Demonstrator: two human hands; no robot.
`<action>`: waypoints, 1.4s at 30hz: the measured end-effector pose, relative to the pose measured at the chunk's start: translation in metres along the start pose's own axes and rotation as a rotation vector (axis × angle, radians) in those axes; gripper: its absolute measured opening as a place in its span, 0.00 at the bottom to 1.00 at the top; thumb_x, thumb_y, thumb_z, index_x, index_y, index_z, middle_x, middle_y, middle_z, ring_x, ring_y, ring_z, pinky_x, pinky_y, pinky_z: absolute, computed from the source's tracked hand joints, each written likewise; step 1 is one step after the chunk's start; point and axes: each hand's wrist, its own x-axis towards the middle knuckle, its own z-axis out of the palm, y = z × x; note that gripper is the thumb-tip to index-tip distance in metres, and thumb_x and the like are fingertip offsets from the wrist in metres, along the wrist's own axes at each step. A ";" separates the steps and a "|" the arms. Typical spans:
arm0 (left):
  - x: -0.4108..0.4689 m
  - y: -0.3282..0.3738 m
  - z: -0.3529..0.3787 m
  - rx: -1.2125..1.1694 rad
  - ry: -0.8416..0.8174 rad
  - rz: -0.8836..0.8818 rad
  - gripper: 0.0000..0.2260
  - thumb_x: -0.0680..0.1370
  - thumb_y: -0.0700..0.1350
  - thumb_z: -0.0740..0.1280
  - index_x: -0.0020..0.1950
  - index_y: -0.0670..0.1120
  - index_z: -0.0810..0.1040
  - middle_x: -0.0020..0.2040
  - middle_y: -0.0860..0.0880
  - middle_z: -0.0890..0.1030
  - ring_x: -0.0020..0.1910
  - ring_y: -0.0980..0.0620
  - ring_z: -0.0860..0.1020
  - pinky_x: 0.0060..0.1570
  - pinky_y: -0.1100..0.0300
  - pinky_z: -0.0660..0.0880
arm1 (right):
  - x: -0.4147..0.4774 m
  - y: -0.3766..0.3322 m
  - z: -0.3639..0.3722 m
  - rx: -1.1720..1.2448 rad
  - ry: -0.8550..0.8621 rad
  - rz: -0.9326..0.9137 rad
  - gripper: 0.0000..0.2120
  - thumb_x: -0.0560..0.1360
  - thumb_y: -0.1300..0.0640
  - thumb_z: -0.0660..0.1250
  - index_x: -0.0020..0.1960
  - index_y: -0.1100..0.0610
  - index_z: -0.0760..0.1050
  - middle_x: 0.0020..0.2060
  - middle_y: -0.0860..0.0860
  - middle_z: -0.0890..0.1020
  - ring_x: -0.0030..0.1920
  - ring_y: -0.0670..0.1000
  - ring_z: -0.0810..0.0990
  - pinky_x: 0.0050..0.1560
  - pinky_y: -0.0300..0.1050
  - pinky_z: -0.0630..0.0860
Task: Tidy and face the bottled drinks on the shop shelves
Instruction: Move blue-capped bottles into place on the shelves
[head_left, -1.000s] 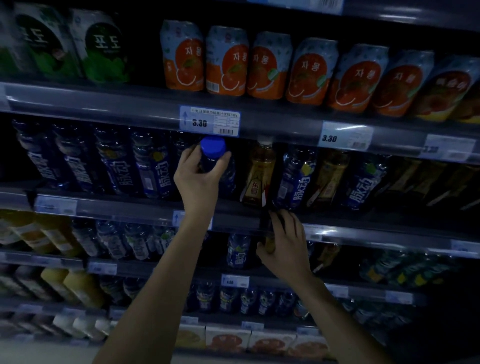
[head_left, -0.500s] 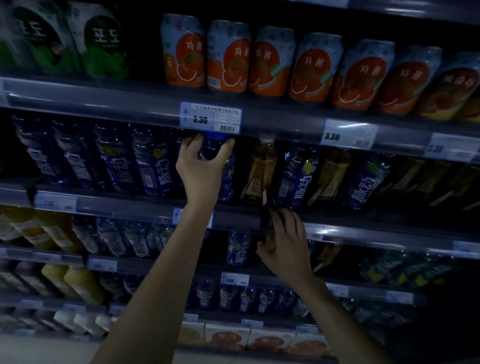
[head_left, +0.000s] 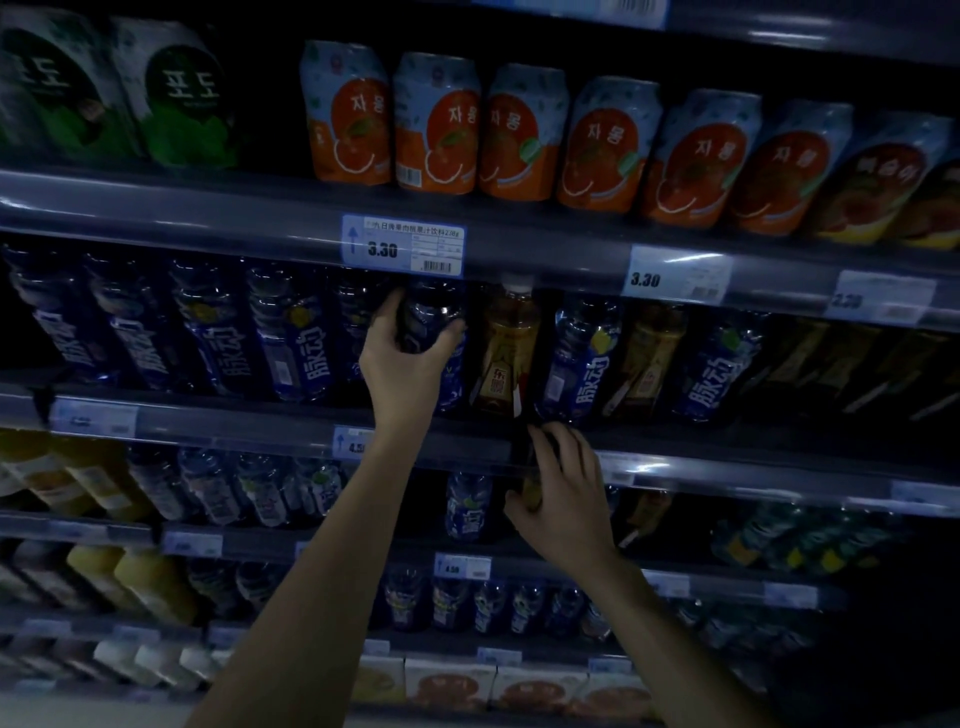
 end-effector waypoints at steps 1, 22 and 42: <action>-0.001 -0.004 -0.002 0.017 0.001 0.006 0.36 0.67 0.59 0.75 0.72 0.54 0.68 0.64 0.55 0.75 0.63 0.56 0.73 0.62 0.53 0.74 | 0.000 0.000 0.000 0.003 0.001 0.003 0.35 0.72 0.41 0.61 0.74 0.56 0.60 0.72 0.53 0.62 0.73 0.56 0.55 0.72 0.54 0.58; -0.012 -0.044 -0.015 0.314 -0.180 -0.083 0.28 0.69 0.52 0.77 0.65 0.49 0.72 0.47 0.64 0.74 0.42 0.70 0.70 0.35 0.80 0.65 | -0.001 -0.001 0.001 -0.002 0.012 0.005 0.35 0.73 0.42 0.61 0.75 0.57 0.60 0.72 0.54 0.63 0.73 0.56 0.55 0.72 0.57 0.57; -0.017 -0.042 -0.005 0.406 -0.051 -0.070 0.36 0.70 0.55 0.75 0.72 0.43 0.64 0.67 0.46 0.70 0.65 0.47 0.70 0.60 0.58 0.67 | -0.001 -0.002 0.001 -0.025 0.003 0.018 0.35 0.72 0.40 0.59 0.75 0.56 0.60 0.72 0.54 0.62 0.73 0.56 0.55 0.72 0.55 0.58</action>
